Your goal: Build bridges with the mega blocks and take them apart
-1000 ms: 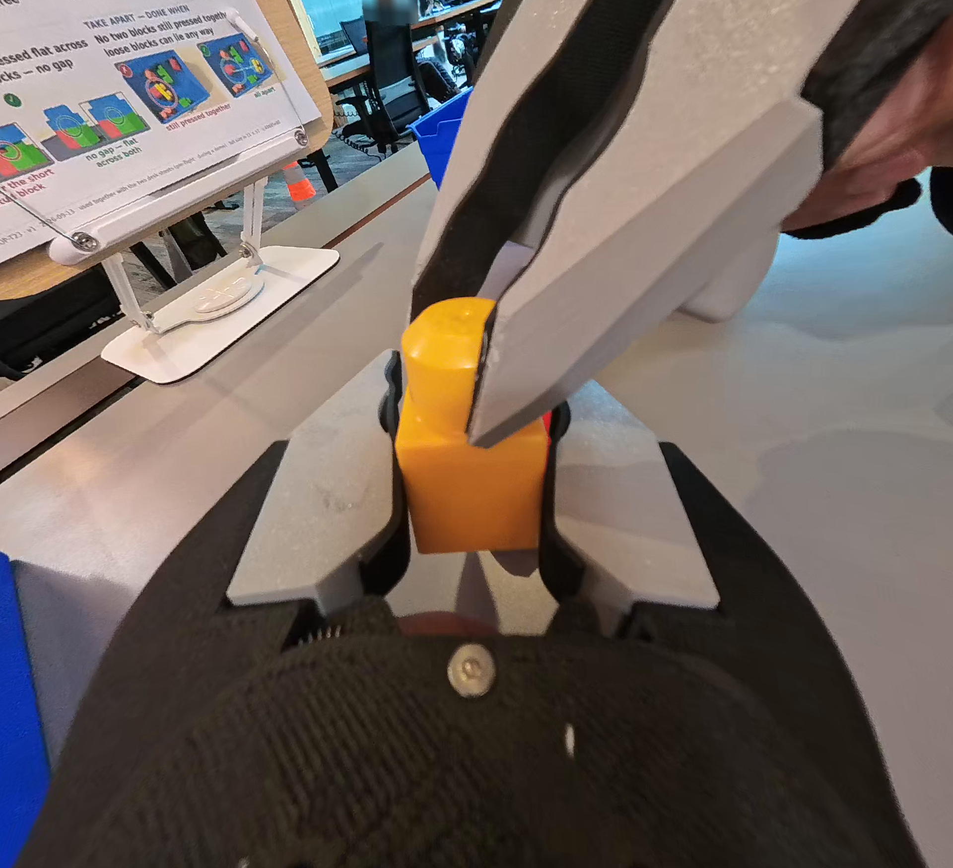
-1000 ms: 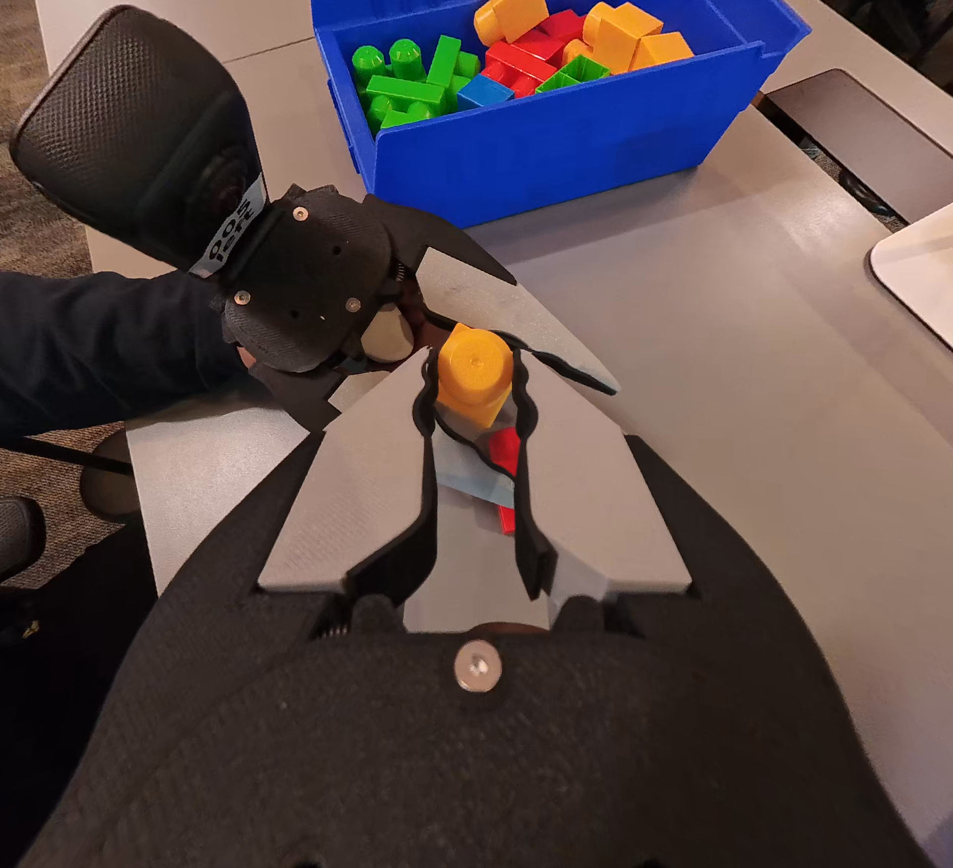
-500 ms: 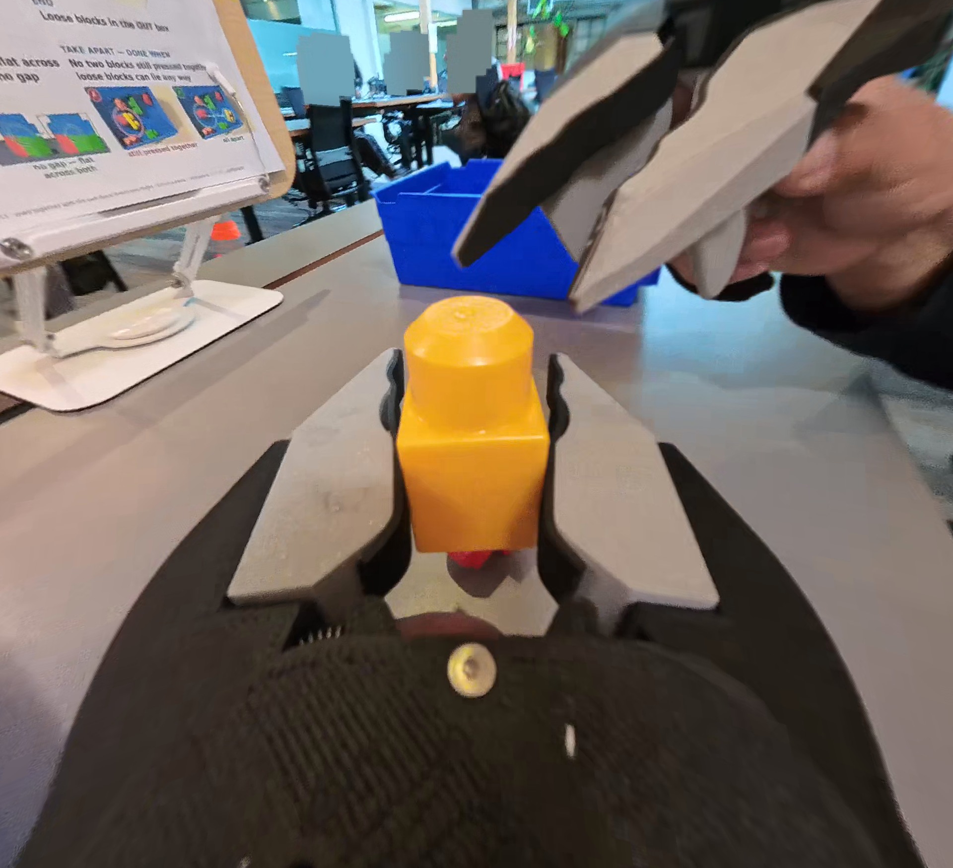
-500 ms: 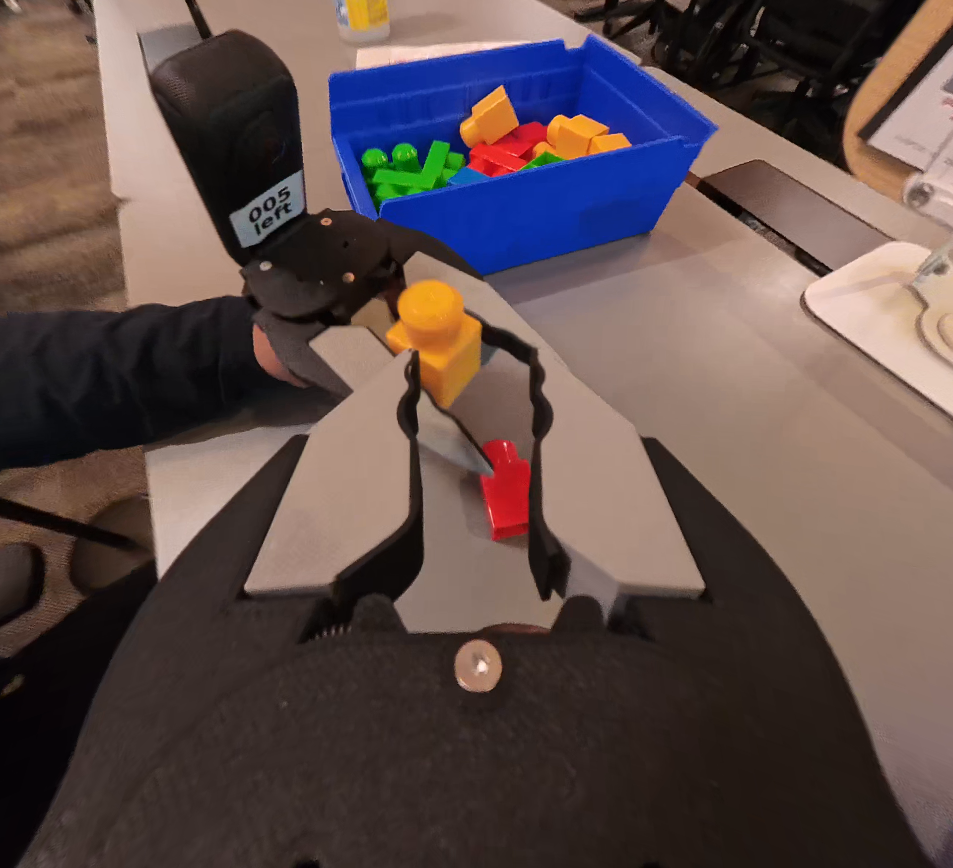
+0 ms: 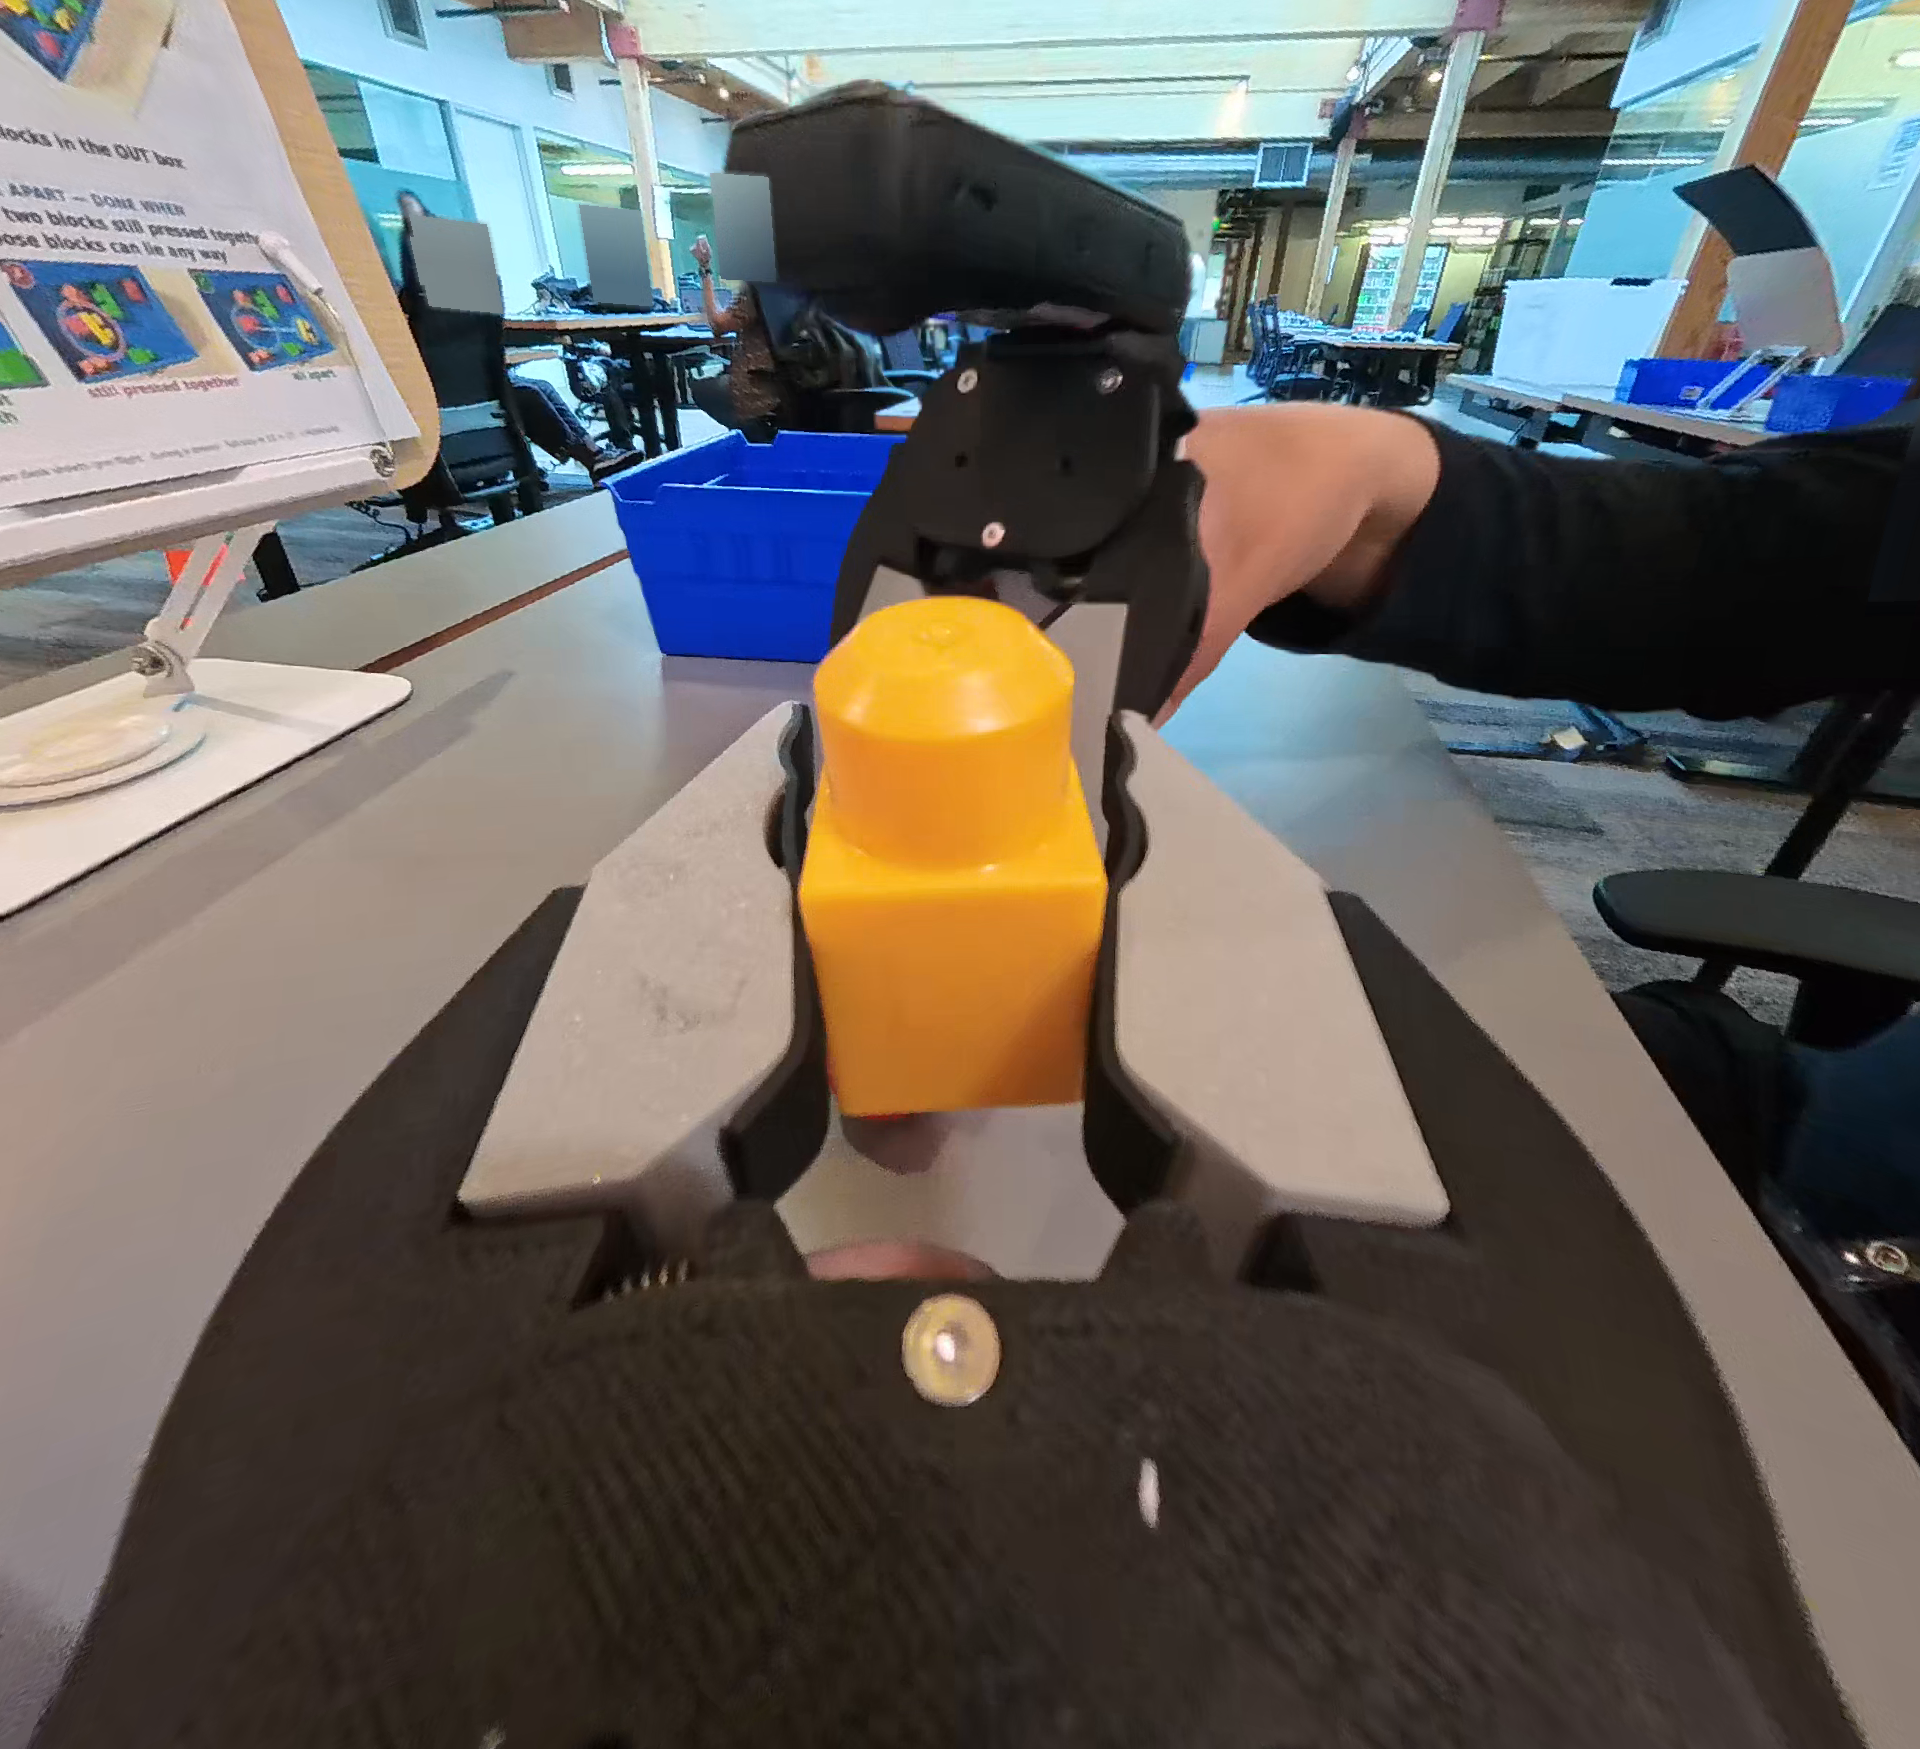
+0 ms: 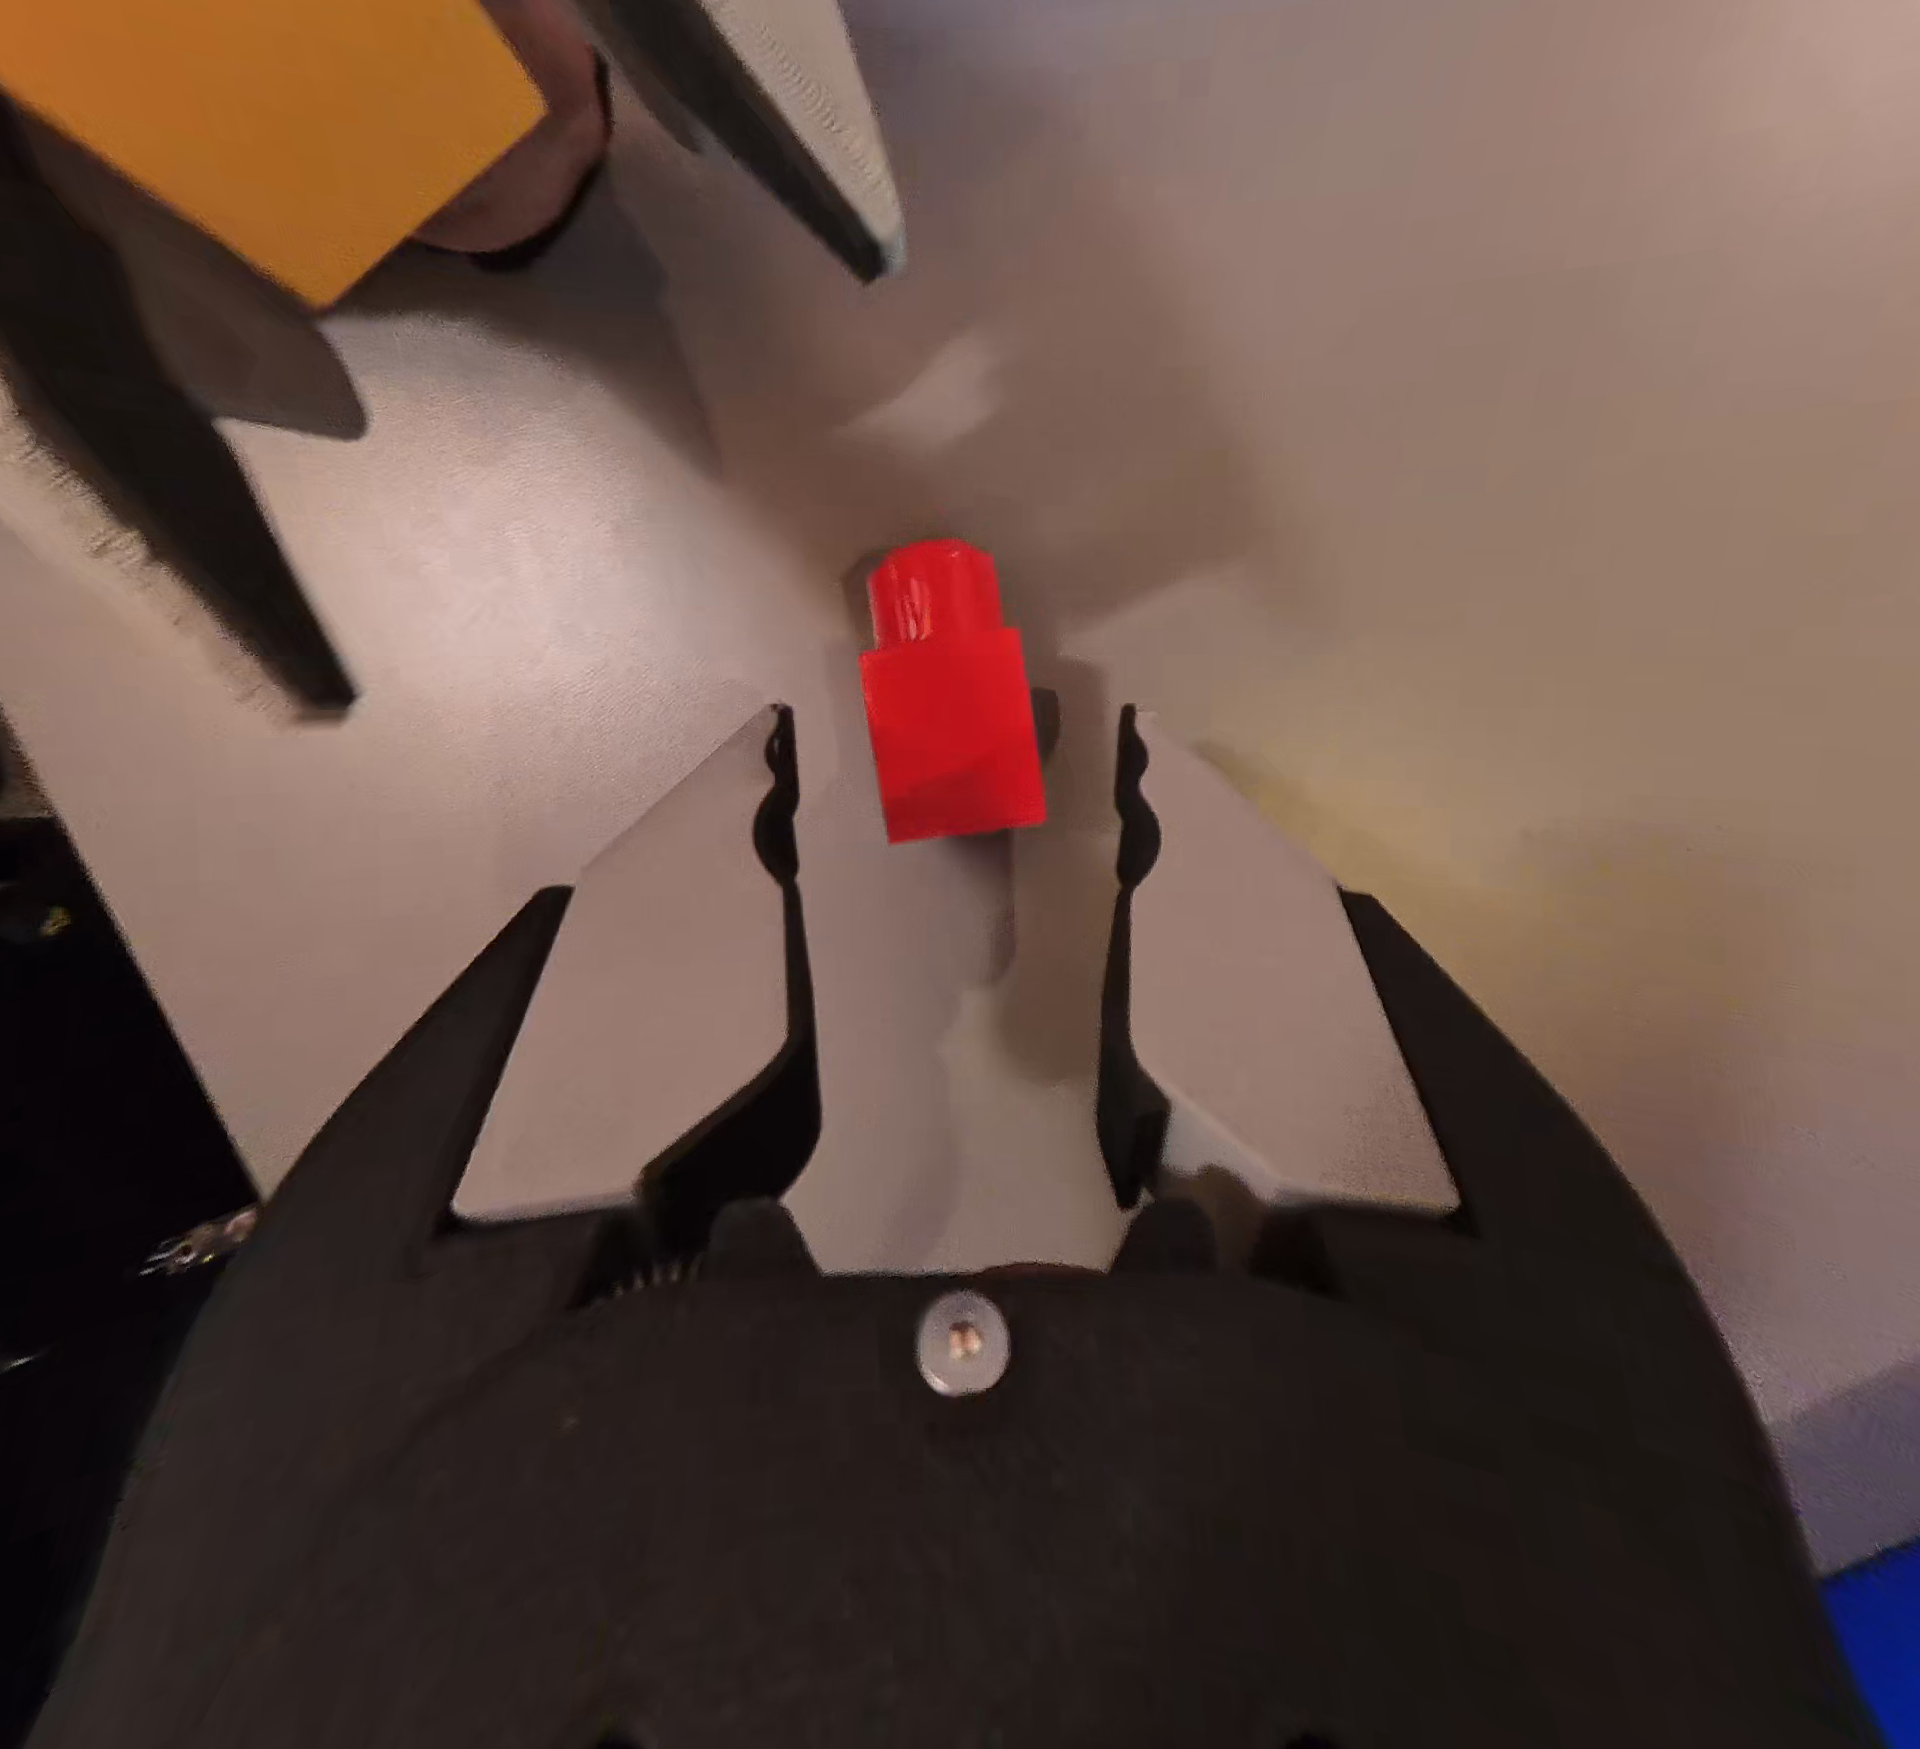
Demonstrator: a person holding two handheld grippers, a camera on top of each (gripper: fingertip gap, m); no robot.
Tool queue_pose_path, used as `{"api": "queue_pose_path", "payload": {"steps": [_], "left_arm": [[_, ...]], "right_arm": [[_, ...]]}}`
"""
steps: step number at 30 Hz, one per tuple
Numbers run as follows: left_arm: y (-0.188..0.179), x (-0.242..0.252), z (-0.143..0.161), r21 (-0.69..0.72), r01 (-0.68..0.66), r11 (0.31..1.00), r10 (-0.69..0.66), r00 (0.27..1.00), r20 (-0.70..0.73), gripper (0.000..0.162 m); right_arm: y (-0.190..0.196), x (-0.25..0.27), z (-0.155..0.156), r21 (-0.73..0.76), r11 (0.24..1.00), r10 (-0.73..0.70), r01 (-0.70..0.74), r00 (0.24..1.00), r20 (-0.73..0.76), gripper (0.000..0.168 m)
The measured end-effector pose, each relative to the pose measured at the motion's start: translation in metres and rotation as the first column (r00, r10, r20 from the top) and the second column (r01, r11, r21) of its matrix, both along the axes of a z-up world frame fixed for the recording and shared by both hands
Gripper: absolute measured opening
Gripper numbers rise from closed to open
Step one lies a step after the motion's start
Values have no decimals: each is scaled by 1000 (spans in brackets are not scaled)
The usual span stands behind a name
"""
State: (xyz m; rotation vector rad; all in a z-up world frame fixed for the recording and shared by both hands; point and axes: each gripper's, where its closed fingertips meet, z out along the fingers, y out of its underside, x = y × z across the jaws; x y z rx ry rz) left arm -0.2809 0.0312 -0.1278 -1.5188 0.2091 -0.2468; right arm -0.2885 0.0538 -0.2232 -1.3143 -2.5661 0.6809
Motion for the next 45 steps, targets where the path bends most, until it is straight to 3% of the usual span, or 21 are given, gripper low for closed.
{"api": "queue_pose_path", "payload": {"steps": [5, 7, 8, 11, 16, 19, 22, 25, 29, 38, 41, 45], "left_arm": [[-6, -2, 5, 29, 1, 1000, -1, 1000, -17, 54], [-6, -2, 4, 27, 1, 1000, -1, 1000, -14, 54], [-6, -2, 4, 25, 3, 1000, -3, 1000, -10, 55], [-6, -6, 5, 27, -9, 1000, 8, 1000, 11, 55], [-7, -14, 5, 17, -28, 999, 27, 997, 67, 55], [-4, -15, 4, 18, -15, 1000, 13, 993, 121, 55], [-1, -10, 9, 54, 22, 998, -32, 981, 192, 55], [1, -7, 20, 117, 49, 992, -81, 955, 287, 55], [7, 1, 14, 101, 84, 991, -111, 948, 300, 55], [14, 9, 12, 93, 102, 990, -127, 942, 309, 55], [12, 8, 17, 122, 109, 986, -145, 929, 341, 55], [15, 9, 17, 118, 52, 992, -81, 963, 257, 55]], "right_arm": [[-3, -9, -20, 53, 999, -5, 3, 999, 34, 59], [-2, -8, -29, 62, 998, 3, -5, 999, 37, 50], [-1, -10, -28, 62, 998, 11, -11, 1000, 10, 35], [-1, -8, -27, 19, 999, 28, -28, 1000, -13, 33], [3, -9, -4, -291, 957, -19, -17, 993, -121, 34], [3, -7, 33, -540, 838, -57, -76, 973, -224, 33], [2, 1, 80, -663, 718, -64, -211, 929, -364, 34], [-2, 6, 114, -675, 672, -84, -305, 874, -479, 34], [-21, 6, 129, -677, 646, -99, -353, 840, -533, 34], [-42, -2, 130, -730, 580, -142, -363, 837, -529, 34], [-46, -4, 124, -726, 592, -156, -350, 834, -529, 33], [-54, -3, 129, -747, 549, -178, -375, 821, -543, 34]]}}
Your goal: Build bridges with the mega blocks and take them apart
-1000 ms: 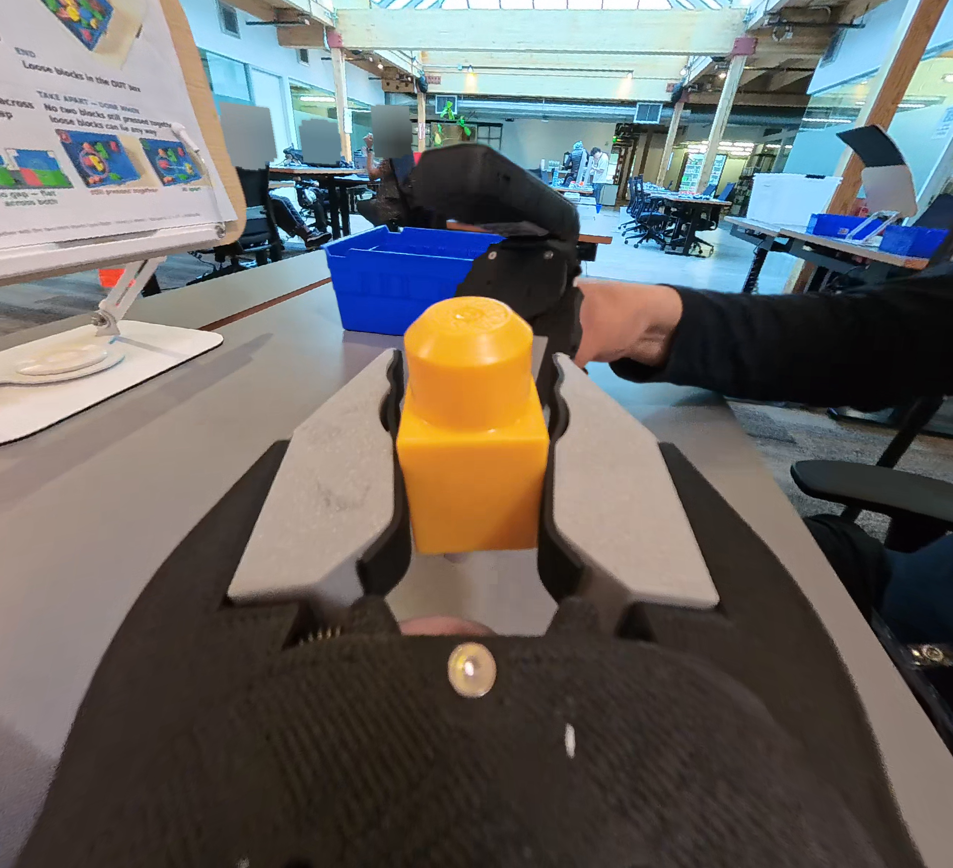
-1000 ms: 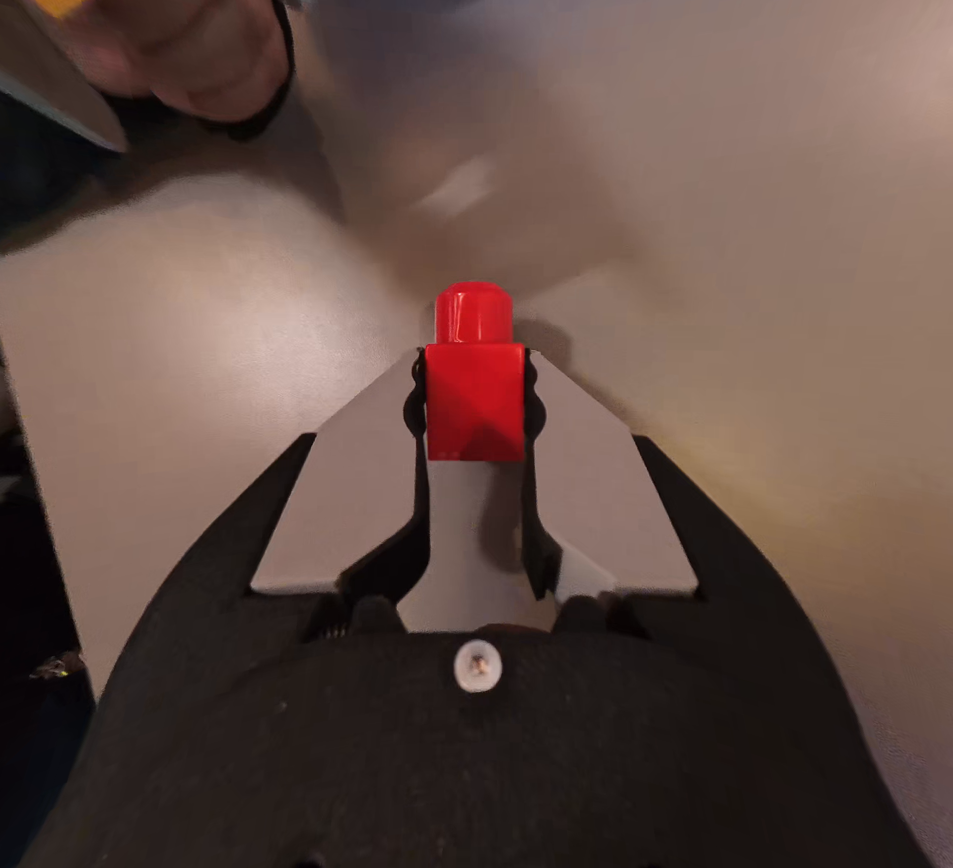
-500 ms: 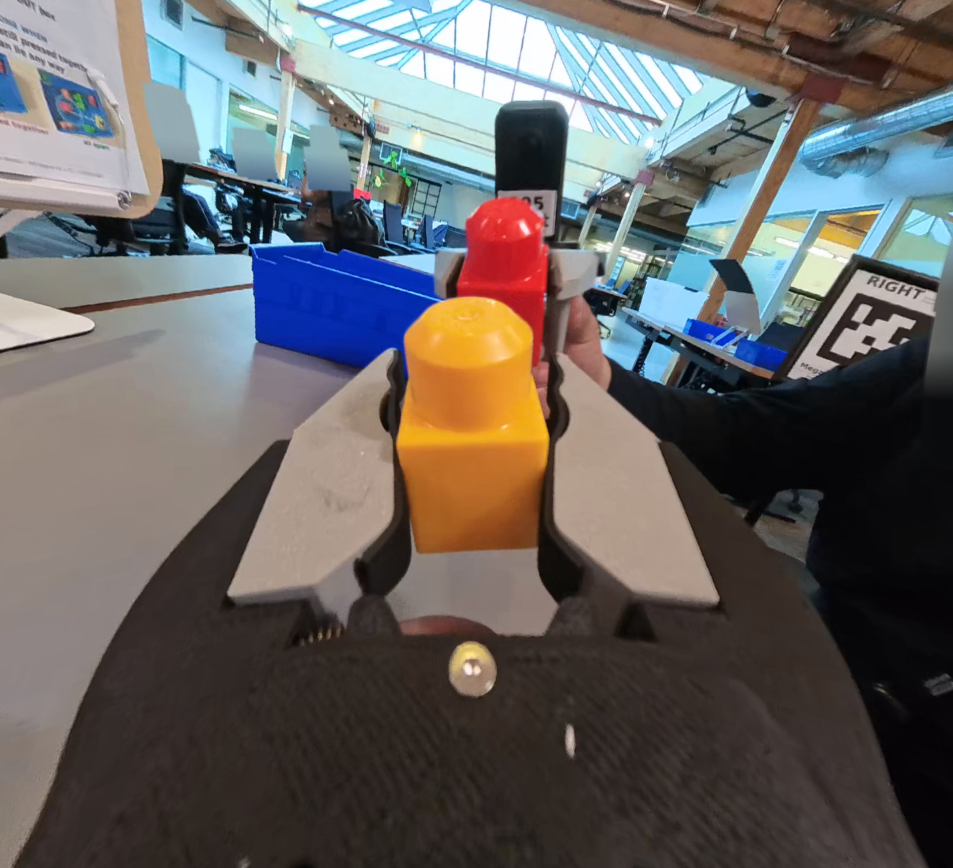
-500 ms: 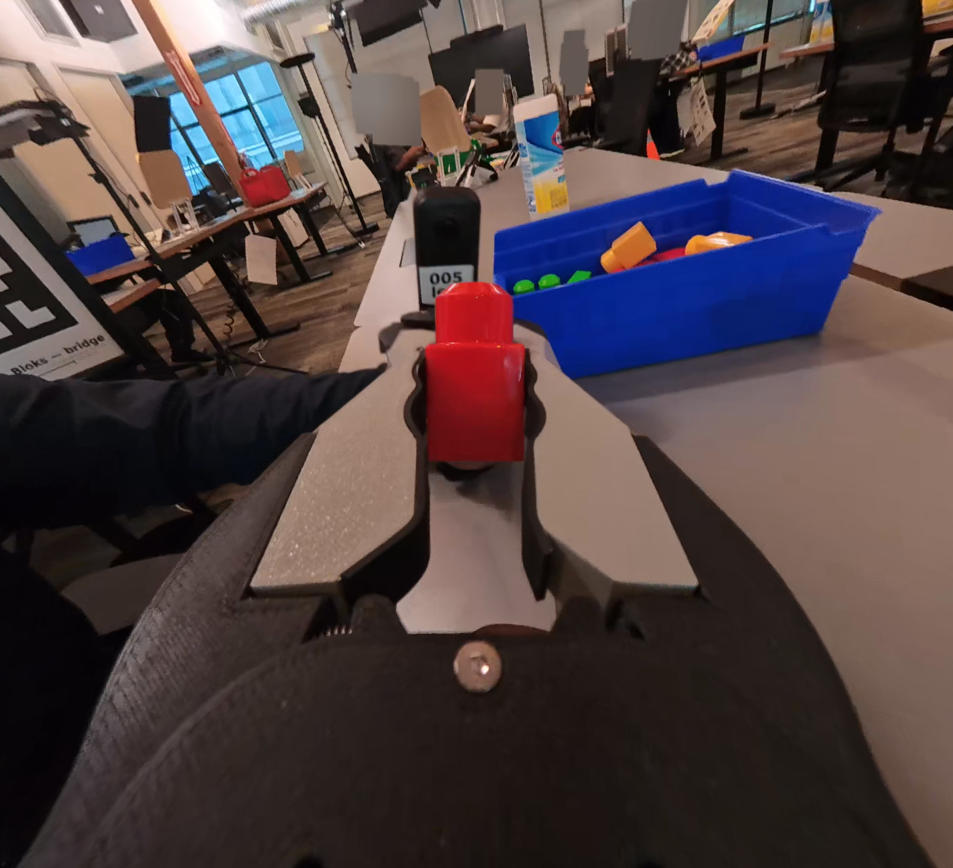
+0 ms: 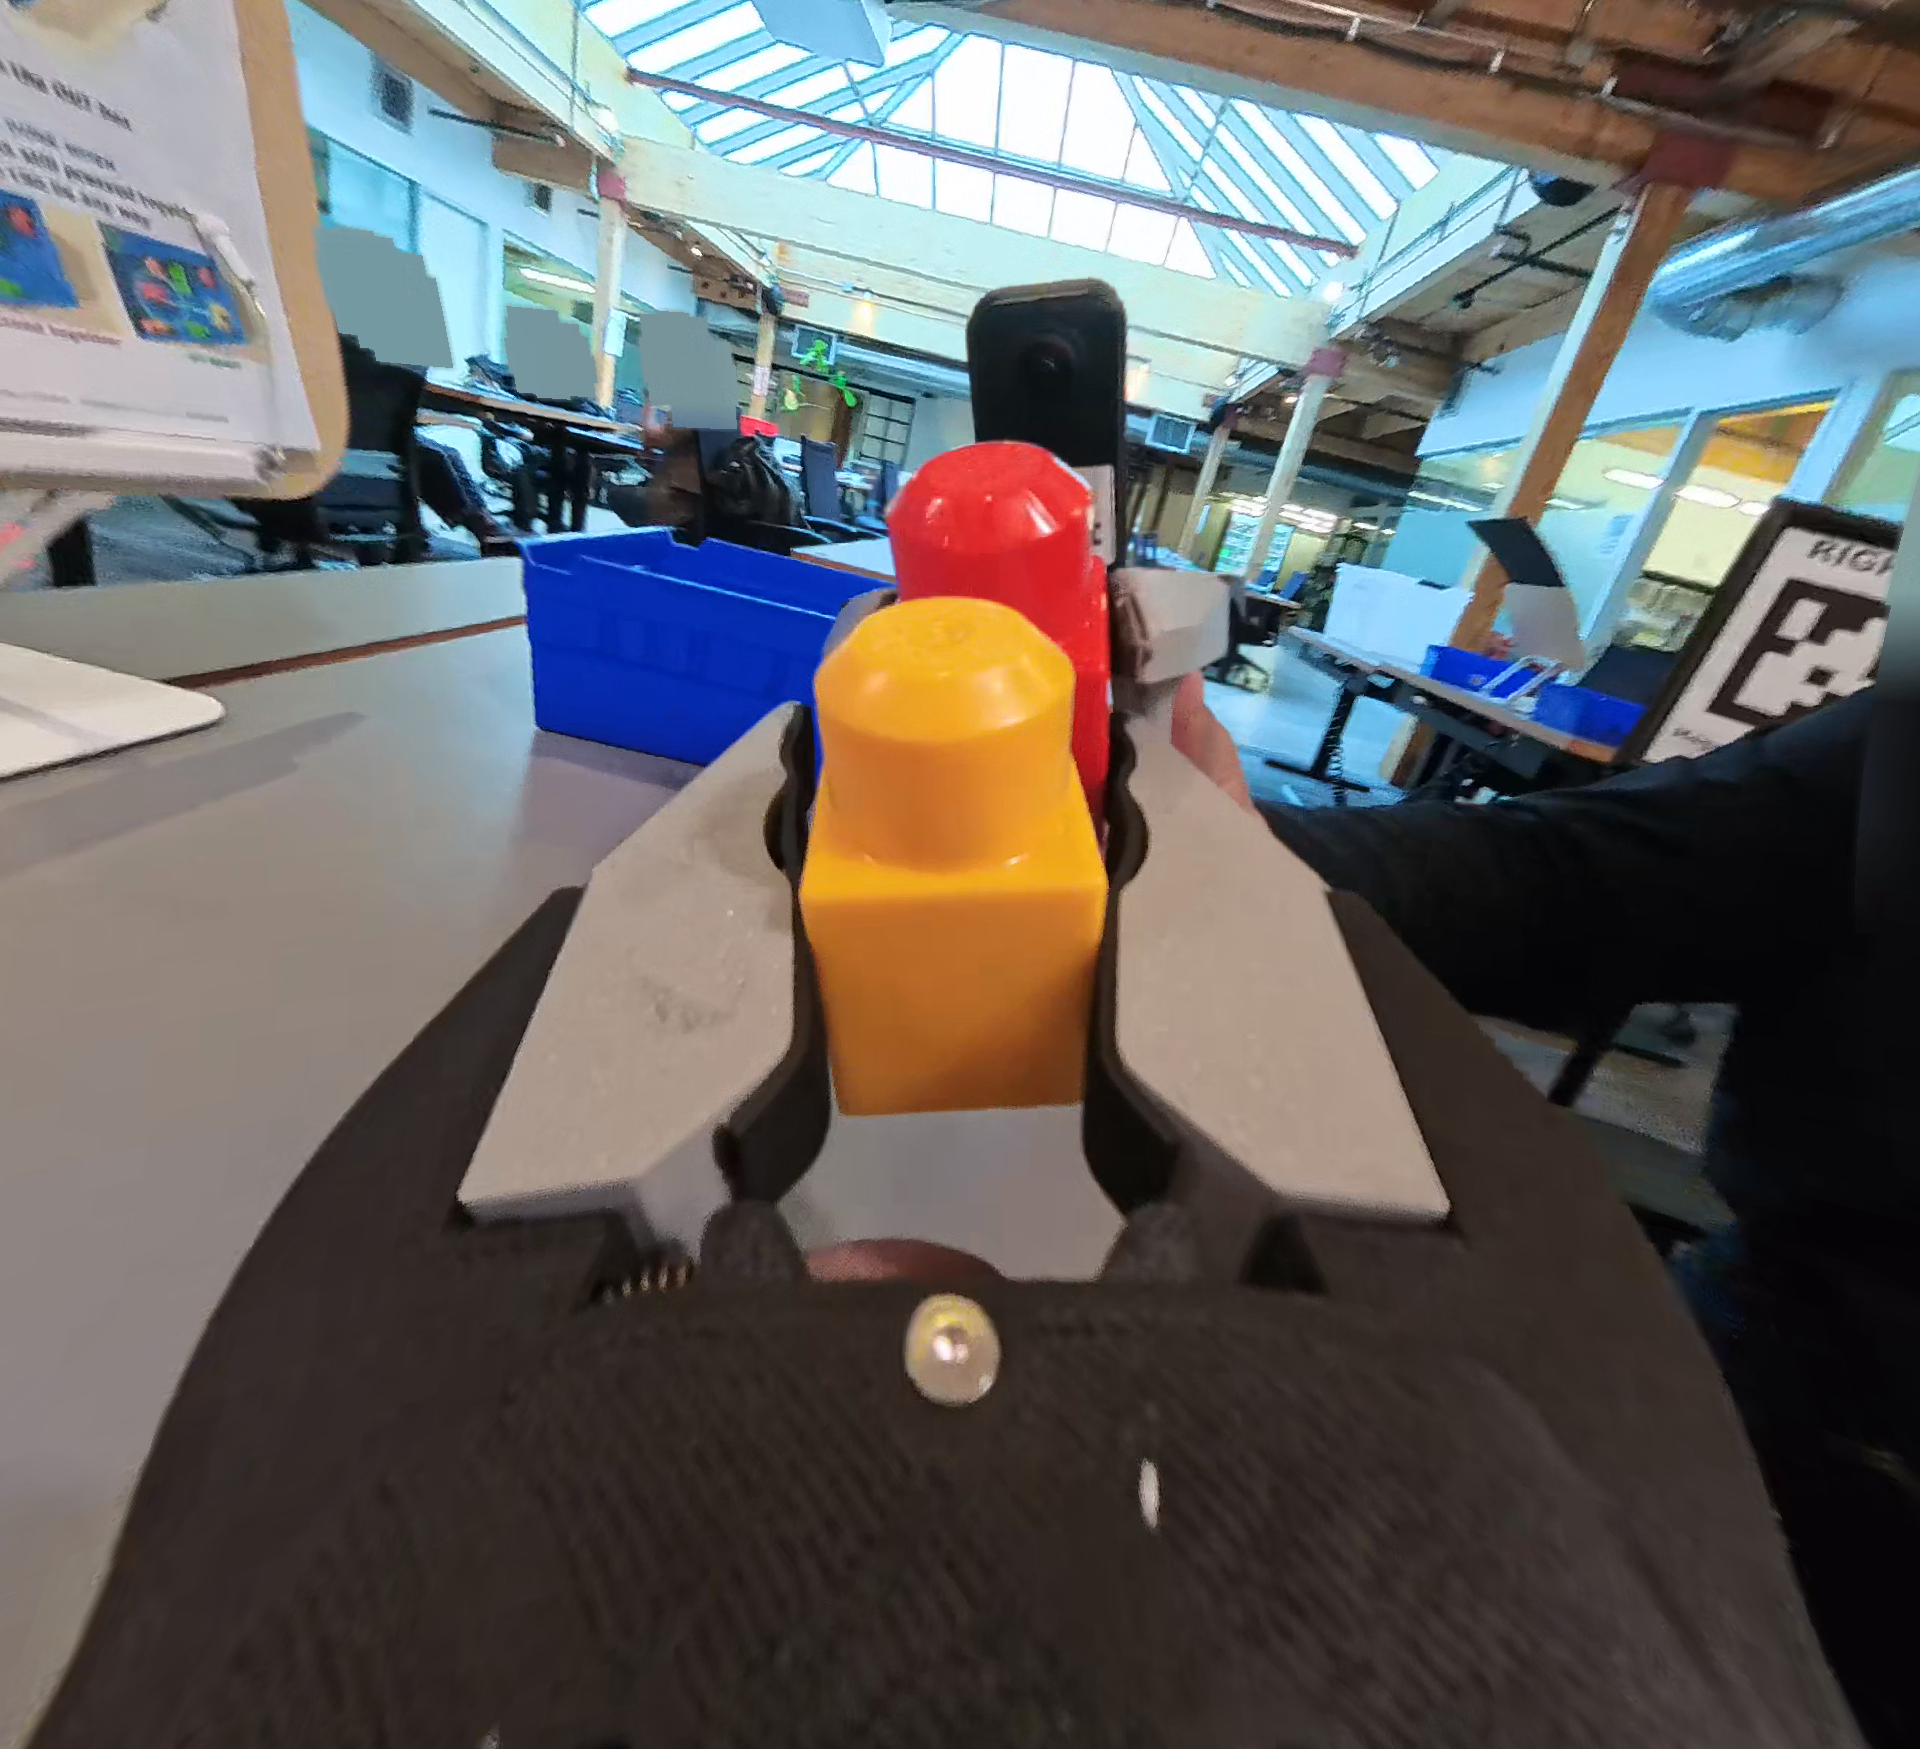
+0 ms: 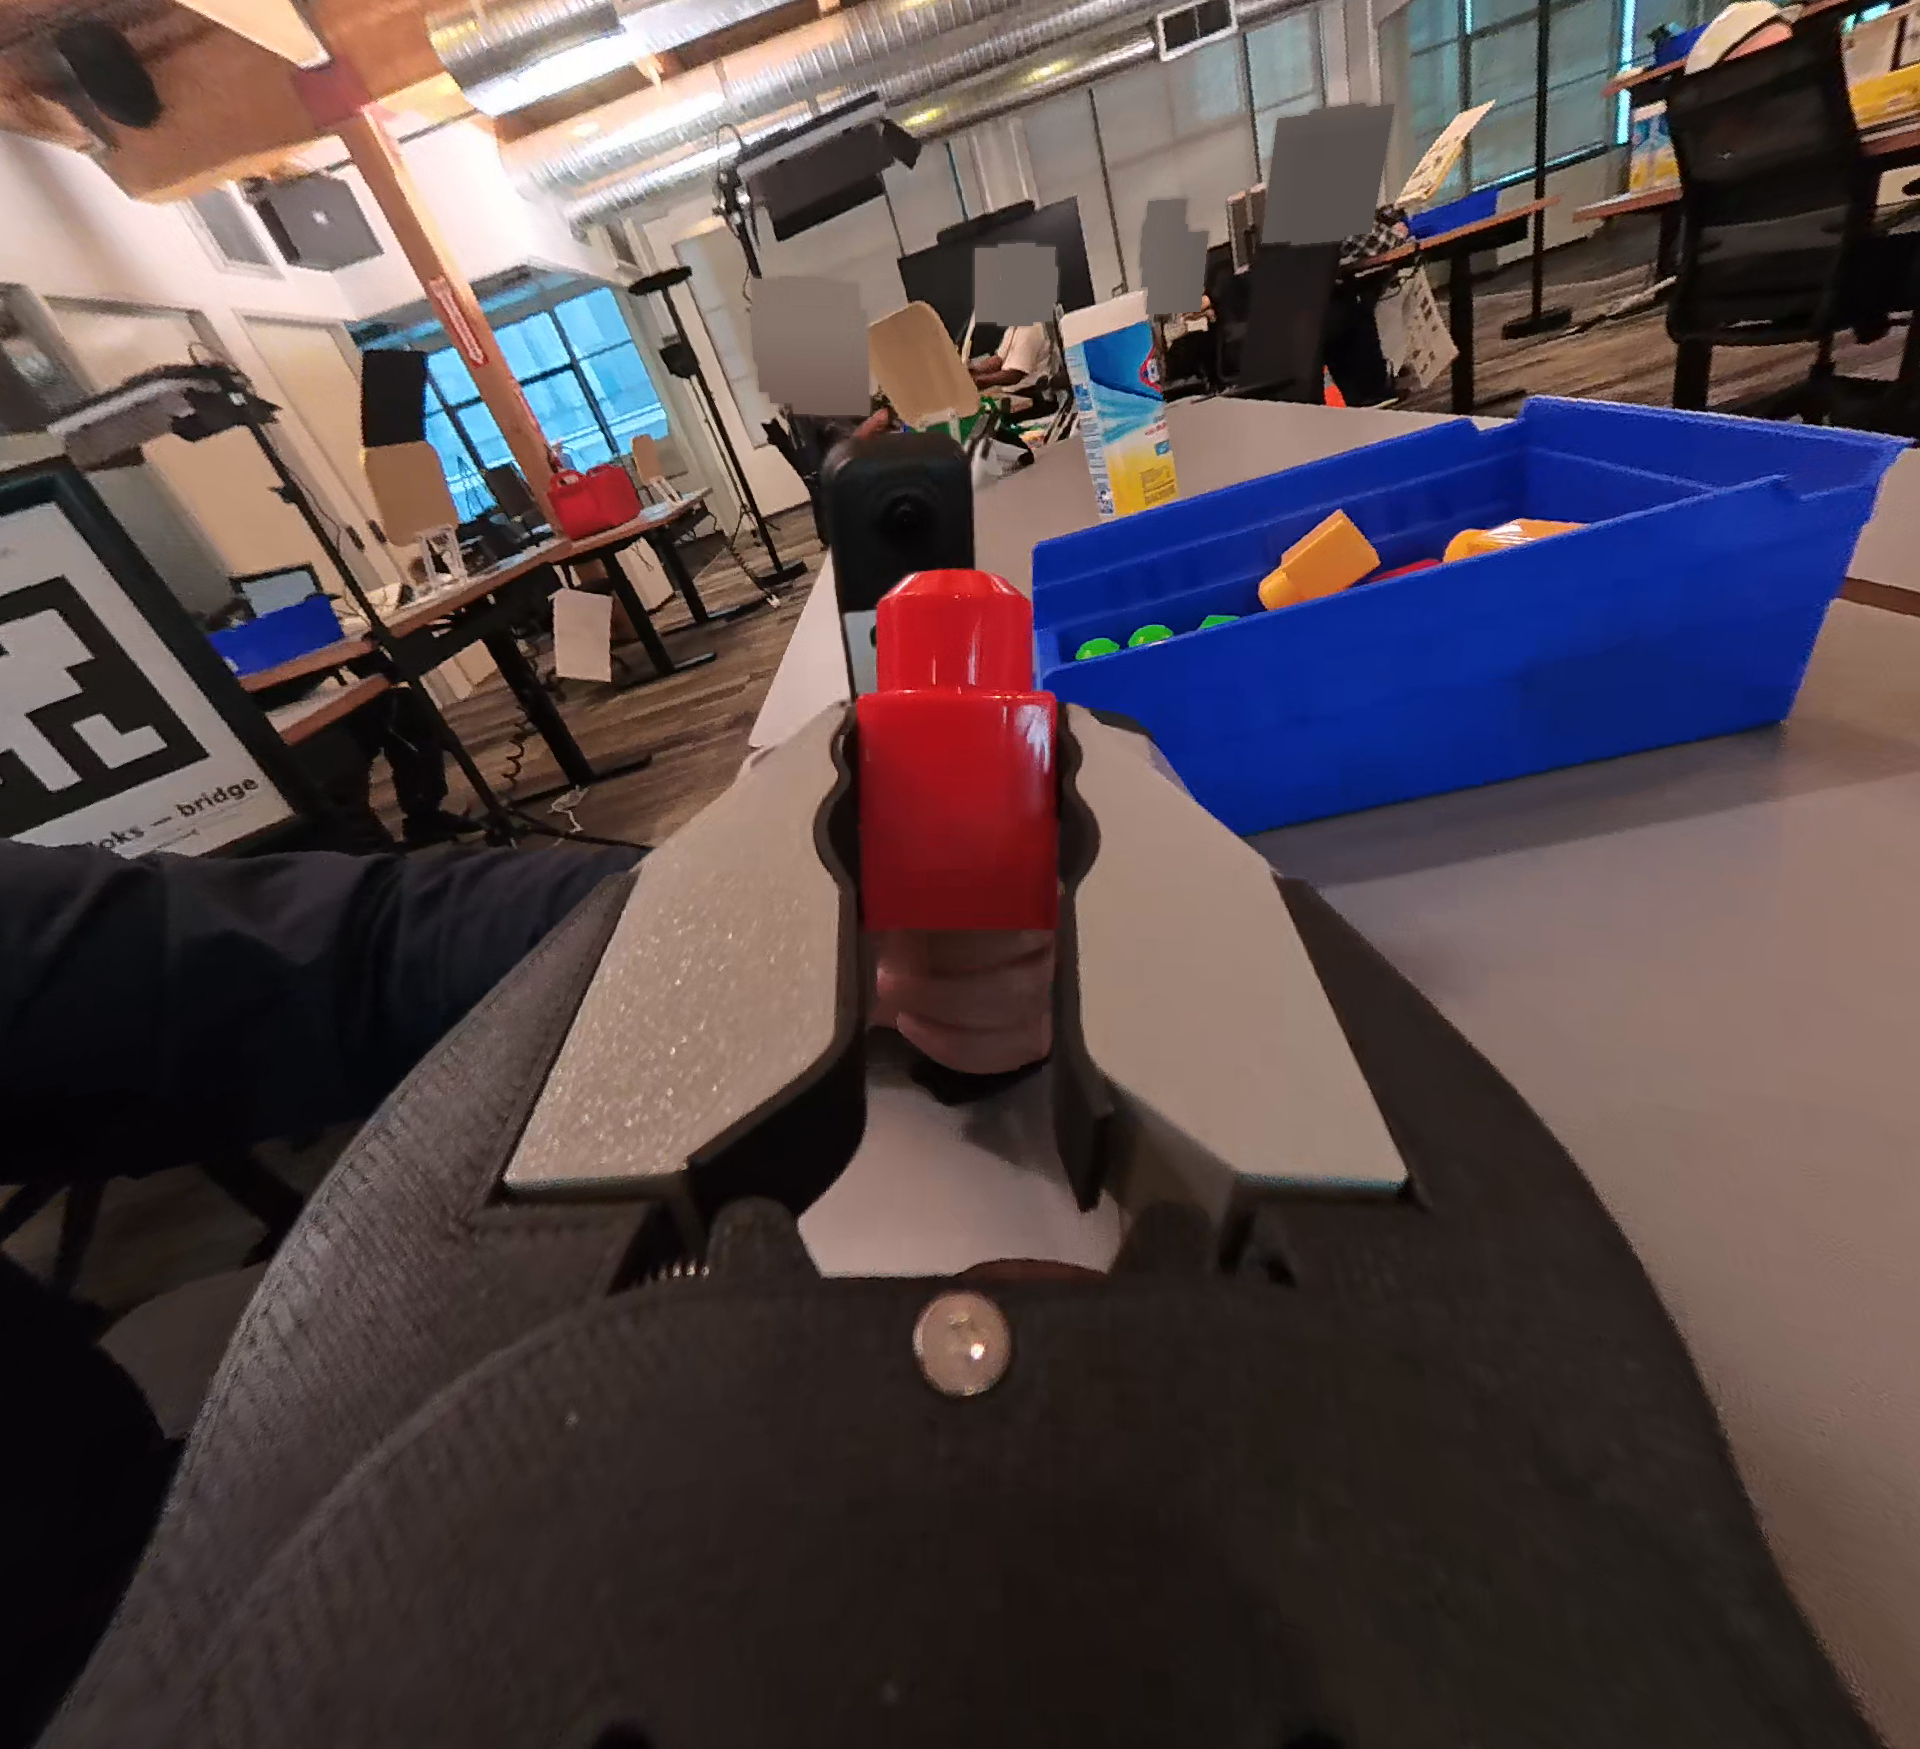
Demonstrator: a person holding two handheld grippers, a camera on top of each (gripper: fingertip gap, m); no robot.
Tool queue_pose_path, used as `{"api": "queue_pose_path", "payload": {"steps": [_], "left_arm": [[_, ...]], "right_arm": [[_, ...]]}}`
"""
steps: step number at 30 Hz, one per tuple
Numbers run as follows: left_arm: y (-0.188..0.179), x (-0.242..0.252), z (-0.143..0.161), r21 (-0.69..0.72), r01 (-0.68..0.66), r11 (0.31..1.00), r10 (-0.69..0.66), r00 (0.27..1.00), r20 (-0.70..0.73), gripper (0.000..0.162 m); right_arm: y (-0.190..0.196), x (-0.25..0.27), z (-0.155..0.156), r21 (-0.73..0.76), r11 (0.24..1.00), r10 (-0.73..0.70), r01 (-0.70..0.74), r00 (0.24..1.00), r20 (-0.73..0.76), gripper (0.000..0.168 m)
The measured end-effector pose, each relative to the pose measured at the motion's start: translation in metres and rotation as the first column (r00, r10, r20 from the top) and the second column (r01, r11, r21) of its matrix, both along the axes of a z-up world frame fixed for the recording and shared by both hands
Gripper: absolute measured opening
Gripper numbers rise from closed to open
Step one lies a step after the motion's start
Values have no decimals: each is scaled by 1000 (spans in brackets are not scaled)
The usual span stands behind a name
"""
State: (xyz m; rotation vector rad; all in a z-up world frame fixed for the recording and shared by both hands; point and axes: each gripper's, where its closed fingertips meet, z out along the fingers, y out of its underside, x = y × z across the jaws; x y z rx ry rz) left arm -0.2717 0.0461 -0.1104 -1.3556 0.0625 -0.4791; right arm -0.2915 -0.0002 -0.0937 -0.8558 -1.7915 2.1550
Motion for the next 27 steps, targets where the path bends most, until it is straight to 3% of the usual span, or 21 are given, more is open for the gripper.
{"api": "queue_pose_path", "payload": {"steps": [8, 15, 22, 27], "left_arm": [[-3, 1, 3, 14, 2, 1000, -2, 1000, -7, 55], [0, 0, 1, 12, -8, 1000, 8, 1000, 2, 55], [5, -4, -6, -33, -101, 994, 97, 990, -98, 55], [6, 1, -7, -37, -97, 995, 92, 987, -134, 55]], "right_arm": [[-4, 3, -3, 24, 999, 30, -30, 1000, -6, 34], [-4, 2, -3, -94, 994, 63, -58, 996, 59, 36], [1, -1, -13, -108, 993, 64, -50, 990, 128, 36], [2, 4, -12, -103, 991, 99, -87, 989, 114, 36]]}}
